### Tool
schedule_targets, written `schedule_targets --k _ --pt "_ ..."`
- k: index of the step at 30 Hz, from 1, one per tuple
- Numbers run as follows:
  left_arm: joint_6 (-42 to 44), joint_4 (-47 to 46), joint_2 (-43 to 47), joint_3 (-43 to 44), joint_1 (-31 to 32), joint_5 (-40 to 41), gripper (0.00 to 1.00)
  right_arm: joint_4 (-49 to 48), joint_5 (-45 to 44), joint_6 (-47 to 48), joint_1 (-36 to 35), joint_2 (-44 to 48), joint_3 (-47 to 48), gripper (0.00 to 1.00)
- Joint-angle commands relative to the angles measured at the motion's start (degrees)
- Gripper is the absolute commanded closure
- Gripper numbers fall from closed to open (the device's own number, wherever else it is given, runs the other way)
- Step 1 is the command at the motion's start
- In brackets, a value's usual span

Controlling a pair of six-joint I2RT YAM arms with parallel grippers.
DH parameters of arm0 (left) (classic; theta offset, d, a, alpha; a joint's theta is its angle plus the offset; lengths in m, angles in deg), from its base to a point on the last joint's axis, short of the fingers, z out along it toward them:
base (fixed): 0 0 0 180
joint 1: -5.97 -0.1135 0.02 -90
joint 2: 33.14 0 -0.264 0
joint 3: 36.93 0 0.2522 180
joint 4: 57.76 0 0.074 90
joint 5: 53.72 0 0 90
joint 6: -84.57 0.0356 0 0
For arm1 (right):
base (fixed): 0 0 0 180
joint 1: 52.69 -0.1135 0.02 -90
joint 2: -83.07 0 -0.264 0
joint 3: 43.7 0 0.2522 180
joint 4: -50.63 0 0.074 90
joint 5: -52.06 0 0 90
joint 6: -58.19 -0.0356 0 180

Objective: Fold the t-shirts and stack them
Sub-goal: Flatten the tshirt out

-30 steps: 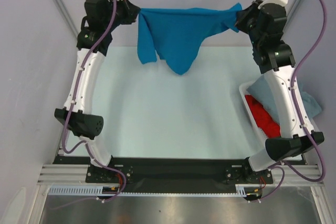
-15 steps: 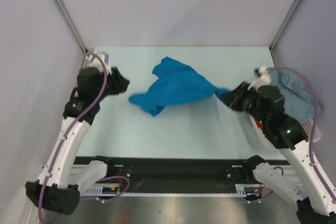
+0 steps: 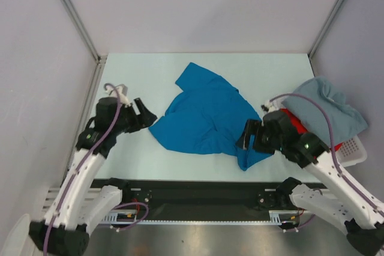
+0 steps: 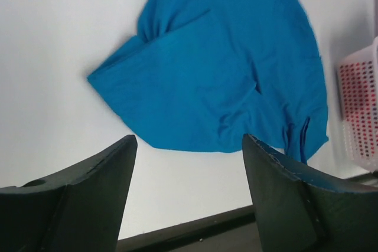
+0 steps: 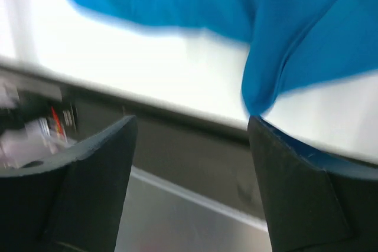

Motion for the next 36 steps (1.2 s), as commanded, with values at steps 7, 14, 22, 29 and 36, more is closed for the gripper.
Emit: schedule_targets --k 7,14,22,29,36 --pt "1.8 -8.4 -33.5 13.8 15.0 -4.5 0.23 -11.4 7.4 5.7 22.1 -23.2 9.1 0.33" --pt "6.0 -6.8 -58.5 31.1 21.3 -7.7 0.27 -8.0 2.9 10.6 22.0 -30.6 10.8 0.33" --pt "10.4 -6.1 -61.7 36.8 19.2 5.5 0.18 -15.6 -2.1 11.7 20.8 -40.9 14.1 0.19" --pt "14.1 -9.2 -61.1 35.3 8.2 -2.2 0.14 -12.6 -6.2 17.6 23.1 -58.7 31.3 0.14" --pt "18.3 -7.2 -70.9 41.7 7.2 -6.4 0.15 -8.3 -12.5 24.4 25.6 -67.1 39.3 0.11"
